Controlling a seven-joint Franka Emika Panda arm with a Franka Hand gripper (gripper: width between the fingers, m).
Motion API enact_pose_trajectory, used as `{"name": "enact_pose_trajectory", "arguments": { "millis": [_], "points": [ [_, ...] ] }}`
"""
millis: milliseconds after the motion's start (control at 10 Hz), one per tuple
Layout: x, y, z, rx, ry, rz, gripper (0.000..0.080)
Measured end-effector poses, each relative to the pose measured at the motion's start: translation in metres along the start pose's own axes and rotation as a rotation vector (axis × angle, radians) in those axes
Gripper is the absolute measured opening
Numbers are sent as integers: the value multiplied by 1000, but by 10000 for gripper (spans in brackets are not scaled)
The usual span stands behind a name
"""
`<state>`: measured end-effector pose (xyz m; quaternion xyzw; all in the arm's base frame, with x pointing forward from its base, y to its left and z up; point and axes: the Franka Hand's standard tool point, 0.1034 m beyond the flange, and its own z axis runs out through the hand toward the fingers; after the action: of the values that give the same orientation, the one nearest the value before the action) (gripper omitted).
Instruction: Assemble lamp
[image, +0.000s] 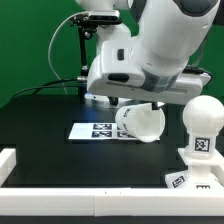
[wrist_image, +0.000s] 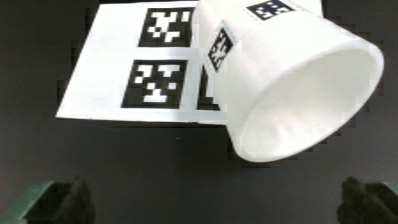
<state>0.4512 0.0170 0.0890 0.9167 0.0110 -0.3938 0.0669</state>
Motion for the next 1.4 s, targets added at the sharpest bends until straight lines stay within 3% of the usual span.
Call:
{"name": "enact_pose_trajectory", "arguments": {
  "millis": [200,300,500,1000,1300,1400],
  "points": [
    [0,0,2,0,-2,0,698],
    [1,-1,15,10,-8,10,698],
    [-11,-10,57,5,-9,-4,698],
    [-13,-8,59,8,-21,4,698],
    [-11,-8,80,6,-65,1,698],
    [-11,-8,80,7,-64,2,698]
  ]
}}
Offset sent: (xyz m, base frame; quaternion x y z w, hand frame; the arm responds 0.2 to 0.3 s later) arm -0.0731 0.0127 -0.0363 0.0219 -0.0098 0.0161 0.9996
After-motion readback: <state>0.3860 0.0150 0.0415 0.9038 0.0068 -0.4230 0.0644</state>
